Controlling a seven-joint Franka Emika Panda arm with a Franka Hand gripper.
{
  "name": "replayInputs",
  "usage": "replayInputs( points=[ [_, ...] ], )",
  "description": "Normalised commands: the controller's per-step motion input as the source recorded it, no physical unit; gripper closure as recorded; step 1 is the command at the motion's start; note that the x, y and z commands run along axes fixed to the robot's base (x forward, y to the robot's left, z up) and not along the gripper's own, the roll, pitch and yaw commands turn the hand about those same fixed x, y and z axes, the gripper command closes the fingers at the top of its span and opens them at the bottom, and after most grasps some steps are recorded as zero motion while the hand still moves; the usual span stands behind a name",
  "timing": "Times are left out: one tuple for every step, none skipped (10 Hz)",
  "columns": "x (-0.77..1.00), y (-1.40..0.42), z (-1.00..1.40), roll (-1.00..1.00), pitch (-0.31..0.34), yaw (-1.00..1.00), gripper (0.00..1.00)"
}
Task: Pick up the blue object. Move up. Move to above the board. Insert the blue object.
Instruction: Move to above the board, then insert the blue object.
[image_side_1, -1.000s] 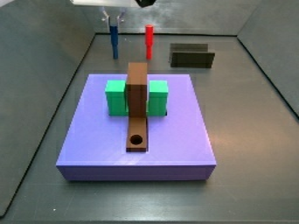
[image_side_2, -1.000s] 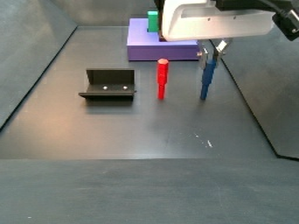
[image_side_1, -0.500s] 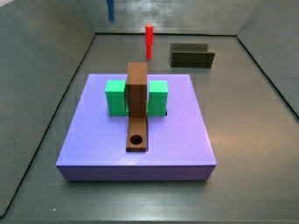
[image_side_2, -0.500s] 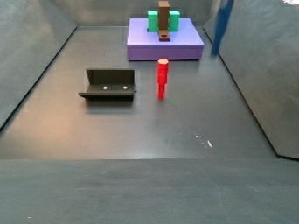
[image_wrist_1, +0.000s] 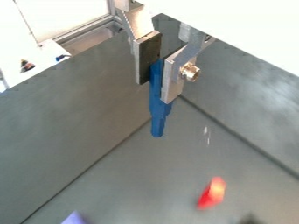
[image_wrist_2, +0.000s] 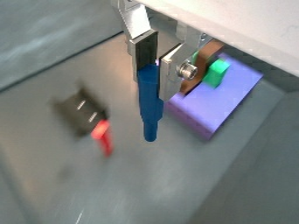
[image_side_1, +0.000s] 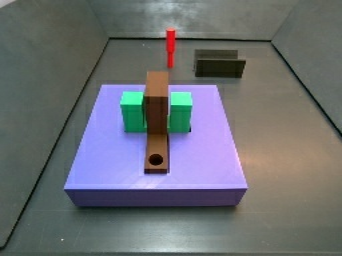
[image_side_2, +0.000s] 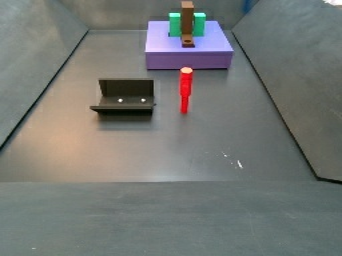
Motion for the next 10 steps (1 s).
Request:
replayInputs(
  points=[
    [0.53,-1.40,0.20,0.10,0.157,-0.15,1.00],
    [0.55,-1.40,0.21,0.00,0.170,-0.10,1.00],
    [0.55,-1.40,0.21,0.02,0.168,-0.04,1.00],
    [0.56,-1.40,0.21,0.01,0.155,-0.02,1.00],
    [0.60,-1.40,0.22,0.00,0.151,-0.01,1.00],
    [0.61,-1.40,0.22,0.01,0.144,0.00,1.00],
    [0.43,-0.90,0.15,0.01,0.152,0.01,1.00],
    [0.25,-0.42,0.08,0.01,0.137,0.00,1.00],
    [0.12,-0.22,0.05,0.02,0.079,0.01,1.00],
    [-0.01,0.00,-0.01,0.01,0.000,0.00,1.00]
  ],
)
